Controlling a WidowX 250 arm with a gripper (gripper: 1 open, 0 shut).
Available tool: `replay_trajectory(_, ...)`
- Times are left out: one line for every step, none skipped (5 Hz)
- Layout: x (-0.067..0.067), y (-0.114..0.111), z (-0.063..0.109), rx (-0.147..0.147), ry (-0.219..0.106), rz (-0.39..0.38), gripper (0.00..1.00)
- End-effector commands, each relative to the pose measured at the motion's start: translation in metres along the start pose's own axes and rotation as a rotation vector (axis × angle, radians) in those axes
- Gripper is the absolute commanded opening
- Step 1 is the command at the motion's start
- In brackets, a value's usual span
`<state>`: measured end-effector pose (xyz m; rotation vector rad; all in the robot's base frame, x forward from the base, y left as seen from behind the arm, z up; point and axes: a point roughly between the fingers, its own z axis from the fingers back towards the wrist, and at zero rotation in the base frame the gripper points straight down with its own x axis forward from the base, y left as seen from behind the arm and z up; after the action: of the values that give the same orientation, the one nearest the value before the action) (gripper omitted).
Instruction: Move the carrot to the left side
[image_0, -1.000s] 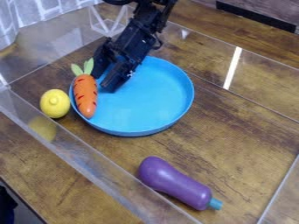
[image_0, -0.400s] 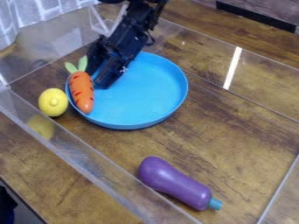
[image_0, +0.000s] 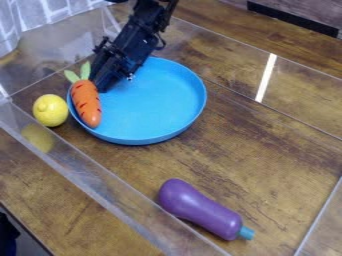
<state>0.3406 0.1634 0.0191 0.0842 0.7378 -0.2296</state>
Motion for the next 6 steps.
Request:
replay_trajectory(-0.004, 0.001, 0.005, -0.01, -0.024, 0.012, 0.0)
replay_trajectory(-0.01, 0.004, 0.0, -0.043, -0.02, 0.048, 0.0)
replay_trajectory(-0.011, 0.004, 0.006, -0.048, -0.016, 0.053, 0.0)
replay_trajectory(-0.012, 0.003, 0.012, -0.053, -0.012, 0.057, 0.0)
replay_trajectory(-0.012, 0.002, 0.018, -0.058, -0.009, 0.061, 0.0)
replay_trajectory(-0.016, 0.002, 0.02, -0.075, -0.006, 0.078, 0.0)
